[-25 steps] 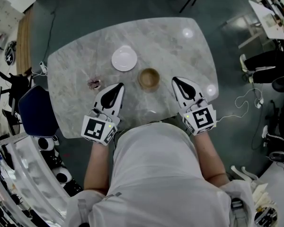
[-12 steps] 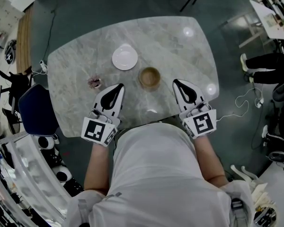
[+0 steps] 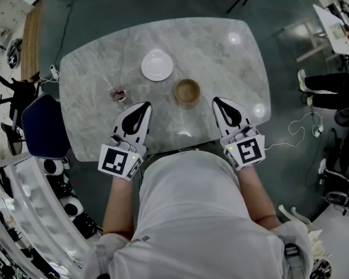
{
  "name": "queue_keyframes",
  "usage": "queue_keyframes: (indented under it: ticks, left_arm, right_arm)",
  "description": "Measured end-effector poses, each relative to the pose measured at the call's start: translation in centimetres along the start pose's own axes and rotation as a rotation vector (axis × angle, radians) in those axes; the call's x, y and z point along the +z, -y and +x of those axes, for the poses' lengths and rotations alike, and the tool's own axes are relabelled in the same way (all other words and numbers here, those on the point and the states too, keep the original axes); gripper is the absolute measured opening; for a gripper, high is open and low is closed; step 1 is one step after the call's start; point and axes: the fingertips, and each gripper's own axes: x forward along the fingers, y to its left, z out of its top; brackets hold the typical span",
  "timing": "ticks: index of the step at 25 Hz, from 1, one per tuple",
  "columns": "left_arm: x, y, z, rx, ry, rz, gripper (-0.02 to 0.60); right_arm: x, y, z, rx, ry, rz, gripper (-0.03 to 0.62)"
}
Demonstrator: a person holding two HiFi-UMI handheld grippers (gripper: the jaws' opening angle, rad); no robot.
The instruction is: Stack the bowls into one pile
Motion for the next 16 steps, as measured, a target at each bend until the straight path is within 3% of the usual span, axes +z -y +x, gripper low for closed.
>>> queue_keyframes:
  ticks: [16]
  left_arm:
    - [0.1,-0.8,-3.6,0.082,0.018,0.002,0.002]
  right_arm:
    - [0.2,-2.1,1.6,0.063,0.018,-0.004,0.011]
